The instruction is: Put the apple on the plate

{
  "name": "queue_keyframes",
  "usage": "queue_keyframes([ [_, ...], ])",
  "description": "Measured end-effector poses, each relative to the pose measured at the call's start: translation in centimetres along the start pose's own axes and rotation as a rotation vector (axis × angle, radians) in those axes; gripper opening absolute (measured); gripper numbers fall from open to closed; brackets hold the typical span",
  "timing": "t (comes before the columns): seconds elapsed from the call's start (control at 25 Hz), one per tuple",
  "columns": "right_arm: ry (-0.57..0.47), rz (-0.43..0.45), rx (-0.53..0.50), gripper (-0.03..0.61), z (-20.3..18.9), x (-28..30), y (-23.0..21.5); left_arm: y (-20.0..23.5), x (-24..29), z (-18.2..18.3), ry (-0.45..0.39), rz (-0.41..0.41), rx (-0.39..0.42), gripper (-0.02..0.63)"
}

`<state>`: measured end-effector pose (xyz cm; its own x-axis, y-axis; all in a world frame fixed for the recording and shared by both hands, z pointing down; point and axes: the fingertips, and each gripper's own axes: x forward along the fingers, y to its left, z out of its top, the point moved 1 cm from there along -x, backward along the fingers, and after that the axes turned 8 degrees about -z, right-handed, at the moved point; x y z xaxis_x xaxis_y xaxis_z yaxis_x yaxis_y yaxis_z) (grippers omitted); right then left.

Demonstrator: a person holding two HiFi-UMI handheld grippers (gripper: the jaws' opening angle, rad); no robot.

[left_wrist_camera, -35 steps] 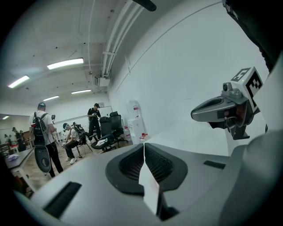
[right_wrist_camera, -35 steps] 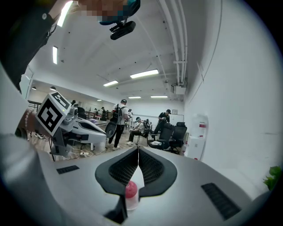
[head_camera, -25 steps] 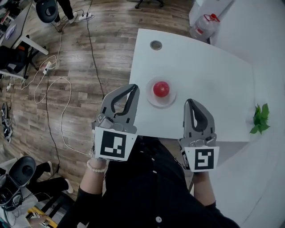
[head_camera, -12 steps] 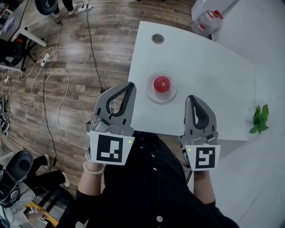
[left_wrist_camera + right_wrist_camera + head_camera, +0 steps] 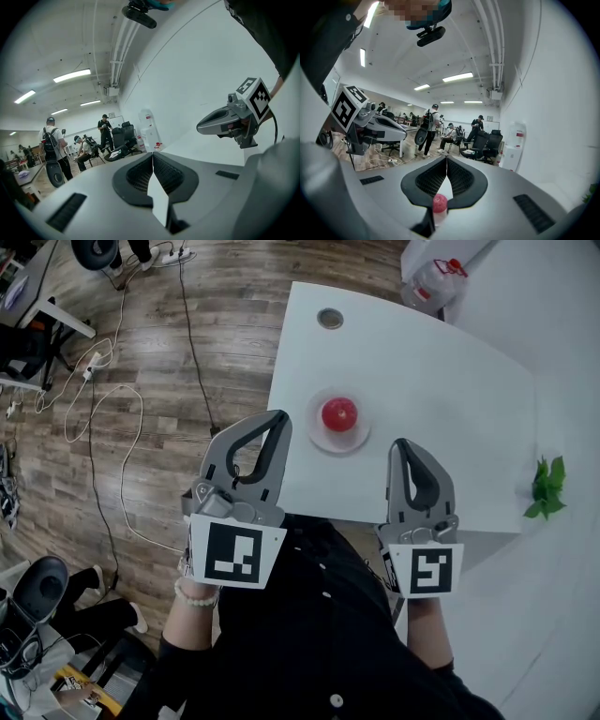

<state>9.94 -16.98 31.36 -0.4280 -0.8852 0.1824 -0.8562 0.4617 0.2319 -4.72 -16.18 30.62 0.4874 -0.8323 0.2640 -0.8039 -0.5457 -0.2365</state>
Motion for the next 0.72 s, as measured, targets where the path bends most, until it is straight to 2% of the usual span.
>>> queue_keyframes([
  [0.72, 0.009, -0.002, 0.004, 0.041, -0.4, -0.3, 0.1, -1.3, 0.7, 0.3, 0.005, -0.049, 0.015, 0.017],
])
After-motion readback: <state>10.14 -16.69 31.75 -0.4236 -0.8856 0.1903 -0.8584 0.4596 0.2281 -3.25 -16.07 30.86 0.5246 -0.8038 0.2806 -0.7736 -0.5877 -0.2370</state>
